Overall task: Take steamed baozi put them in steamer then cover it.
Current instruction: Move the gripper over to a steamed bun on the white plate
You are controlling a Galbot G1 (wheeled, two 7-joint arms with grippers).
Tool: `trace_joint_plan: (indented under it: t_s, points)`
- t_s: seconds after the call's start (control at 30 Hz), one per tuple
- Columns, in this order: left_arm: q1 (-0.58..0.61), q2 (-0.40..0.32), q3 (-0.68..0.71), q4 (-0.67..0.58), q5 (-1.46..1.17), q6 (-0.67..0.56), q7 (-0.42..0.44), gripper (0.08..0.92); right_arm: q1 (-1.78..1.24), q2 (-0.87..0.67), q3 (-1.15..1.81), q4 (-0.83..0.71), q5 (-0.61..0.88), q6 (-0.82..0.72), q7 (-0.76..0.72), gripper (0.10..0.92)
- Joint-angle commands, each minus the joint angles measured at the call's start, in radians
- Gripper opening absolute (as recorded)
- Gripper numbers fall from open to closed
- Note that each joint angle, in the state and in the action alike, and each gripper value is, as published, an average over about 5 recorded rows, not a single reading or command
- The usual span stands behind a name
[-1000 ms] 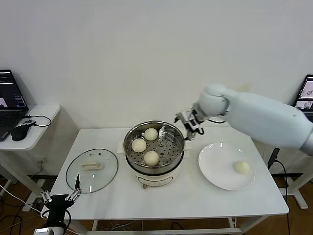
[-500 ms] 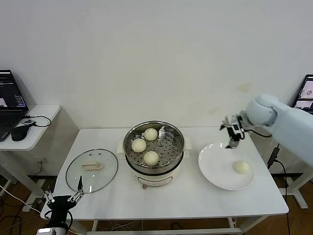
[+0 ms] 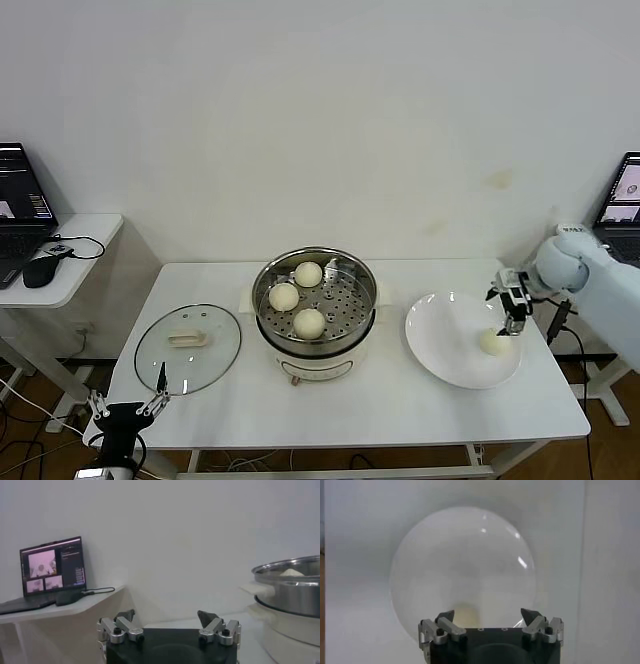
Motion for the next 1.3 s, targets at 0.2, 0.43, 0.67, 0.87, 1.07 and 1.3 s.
trace_joint_plan:
  t_s: [0.2, 0.43, 0.67, 0.87, 1.07, 1.3]
  points:
    - [0.005, -0.001, -0.011, 0.003, -0.001, -0.001, 0.000, 0.823, -0.140, 0.120, 0.148, -0.171, -0.157, 0.052, 0.005, 0.823]
    - [0.003, -0.002, -0.010, 0.006, -0.001, -0.002, 0.000, 0.823, -0.146, 0.134, 0.154, -0.184, -0.180, 0.048, 0.005, 0.820]
    - [0.001, -0.004, -0.005, 0.008, 0.000, -0.002, 0.000, 0.823, -0.153, 0.131, 0.163, -0.187, -0.196, 0.041, 0.005, 0.768]
    - [0.001, -0.004, -0.004, 0.007, 0.000, -0.002, -0.001, 0.823, -0.162, 0.130, 0.170, -0.188, -0.199, 0.037, 0.009, 0.722]
    - [0.002, -0.005, -0.003, 0.005, 0.002, -0.003, -0.001, 0.823, -0.162, 0.129, 0.176, -0.183, -0.196, 0.037, 0.013, 0.670]
    - [0.003, -0.006, -0.002, 0.001, 0.002, -0.004, -0.002, 0.823, -0.150, 0.123, 0.180, -0.171, -0.185, 0.038, 0.019, 0.584]
